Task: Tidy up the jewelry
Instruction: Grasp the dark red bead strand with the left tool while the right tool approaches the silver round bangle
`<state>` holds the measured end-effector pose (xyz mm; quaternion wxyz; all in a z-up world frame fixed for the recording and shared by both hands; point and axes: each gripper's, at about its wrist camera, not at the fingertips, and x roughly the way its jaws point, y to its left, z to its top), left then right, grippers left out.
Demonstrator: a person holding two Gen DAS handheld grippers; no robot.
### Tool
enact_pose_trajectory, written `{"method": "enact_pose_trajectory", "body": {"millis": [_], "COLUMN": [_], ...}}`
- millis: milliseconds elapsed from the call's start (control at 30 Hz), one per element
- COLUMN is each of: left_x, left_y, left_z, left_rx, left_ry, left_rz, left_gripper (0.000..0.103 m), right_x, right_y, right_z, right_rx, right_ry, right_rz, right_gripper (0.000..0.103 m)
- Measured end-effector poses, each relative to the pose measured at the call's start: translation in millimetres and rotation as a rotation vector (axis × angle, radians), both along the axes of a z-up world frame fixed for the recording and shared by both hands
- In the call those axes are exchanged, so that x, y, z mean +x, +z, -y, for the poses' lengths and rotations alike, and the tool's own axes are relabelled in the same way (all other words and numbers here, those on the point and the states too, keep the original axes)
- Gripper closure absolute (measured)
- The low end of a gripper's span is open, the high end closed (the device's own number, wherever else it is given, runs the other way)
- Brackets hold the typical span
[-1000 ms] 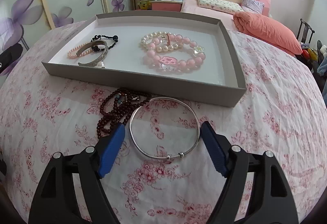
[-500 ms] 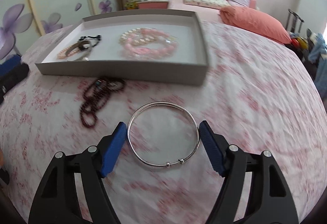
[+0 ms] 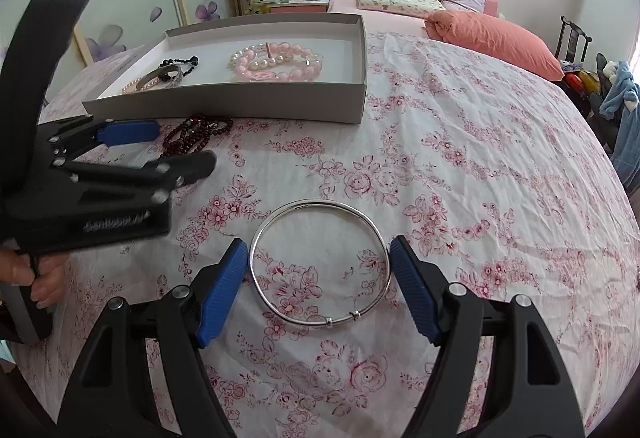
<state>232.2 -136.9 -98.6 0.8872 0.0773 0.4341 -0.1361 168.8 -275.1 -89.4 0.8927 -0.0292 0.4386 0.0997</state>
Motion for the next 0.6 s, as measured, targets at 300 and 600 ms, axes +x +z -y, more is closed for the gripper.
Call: {"method": "enact_pose_trajectory", "body": {"millis": [300, 600], "left_x": [-12.3, -37.3], "left_y": [3.4, 6.1], "left_z": [-44.5, -116.4], "left_rx": [0.042, 0.055], "left_ry": [0.046, 0.130], "left_rz": [-0.004, -0.014], "left_gripper": [0.089, 0.083], "right_x": [7.9, 26.1], "right_y": [1.0, 2.3], "right_z": [-26.8, -63.1], "right_rx": [-0.007, -0.012], "right_ry": [0.076, 0.114], "right_rz": [-0.005, -0.006], "right_gripper": [0.030, 0.030]}}
